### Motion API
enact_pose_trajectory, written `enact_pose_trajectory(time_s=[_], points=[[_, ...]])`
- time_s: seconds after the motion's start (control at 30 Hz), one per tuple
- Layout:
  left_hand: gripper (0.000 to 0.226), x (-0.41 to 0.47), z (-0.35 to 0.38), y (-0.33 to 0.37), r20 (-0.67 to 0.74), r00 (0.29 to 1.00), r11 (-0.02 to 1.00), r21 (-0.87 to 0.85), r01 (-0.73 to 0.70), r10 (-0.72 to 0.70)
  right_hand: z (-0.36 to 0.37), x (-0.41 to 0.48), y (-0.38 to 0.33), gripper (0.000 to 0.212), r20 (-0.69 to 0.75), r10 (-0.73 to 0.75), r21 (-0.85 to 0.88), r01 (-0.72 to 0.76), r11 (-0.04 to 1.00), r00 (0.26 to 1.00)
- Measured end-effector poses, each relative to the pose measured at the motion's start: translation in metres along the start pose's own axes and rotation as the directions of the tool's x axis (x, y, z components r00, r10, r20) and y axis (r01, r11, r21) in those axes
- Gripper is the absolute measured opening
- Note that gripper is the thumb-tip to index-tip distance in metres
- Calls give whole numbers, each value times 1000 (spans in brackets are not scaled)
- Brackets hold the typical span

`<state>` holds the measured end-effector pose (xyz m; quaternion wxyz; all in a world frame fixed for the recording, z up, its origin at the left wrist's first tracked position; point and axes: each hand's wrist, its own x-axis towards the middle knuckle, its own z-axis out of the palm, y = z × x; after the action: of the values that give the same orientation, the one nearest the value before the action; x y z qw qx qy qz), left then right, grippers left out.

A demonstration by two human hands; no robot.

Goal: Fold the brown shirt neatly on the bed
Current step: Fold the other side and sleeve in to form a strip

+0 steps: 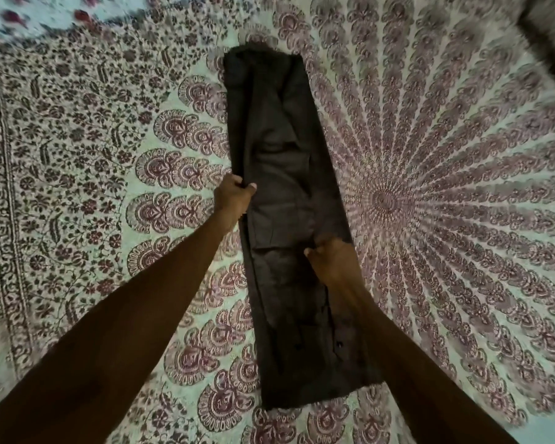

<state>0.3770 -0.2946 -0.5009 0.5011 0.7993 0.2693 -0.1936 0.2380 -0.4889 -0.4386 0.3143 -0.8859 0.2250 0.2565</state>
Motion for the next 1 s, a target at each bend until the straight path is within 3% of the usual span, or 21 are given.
enact_pose_trajectory(time_s=[0.07,0.23,0.43,0.47,0.53,0.6,0.63,0.73,0.8,0.9,1.0], points=[[34,12,-1,21,-53,997,998,33,-54,56,-8,35,-27,32,-55,-63,106,68,992,997],[43,52,2,69,-62,988,987,94,-134,140,-21,119,-95,43,-173,-149,70,163,984,974],[51,106,-1,127,-73,945,923,249,-292,319,-37,175,-123,63,-476,3,32,14,999,879],[50,113,-1,135,-66,941,913,272,-304,333,-42,179,-122,63,-428,81,88,-47,995,900],[44,127,0,151,-69,936,903,298,-311,345,-49,188,-117,65,-130,252,321,-200,926,959],[36,139,0,164,-42,948,920,262,-293,314,-57,186,-117,52,287,305,470,-411,781,908],[35,144,-1,169,-31,961,945,194,-265,275,-59,187,-115,44,384,293,474,-459,751,876],[35,160,-4,180,-114,983,984,-93,-153,142,-51,196,-113,16,353,256,617,-430,659,900],[37,162,-7,177,-160,984,987,-126,-104,83,-45,201,-111,5,287,217,721,-360,592,933],[41,165,-9,159,-165,985,999,14,-39,41,-37,201,-111,32,260,181,767,-316,558,949],[57,173,-13,143,-76,997,997,76,4,1,-32,197,-113,42,258,231,795,-342,501,938]])
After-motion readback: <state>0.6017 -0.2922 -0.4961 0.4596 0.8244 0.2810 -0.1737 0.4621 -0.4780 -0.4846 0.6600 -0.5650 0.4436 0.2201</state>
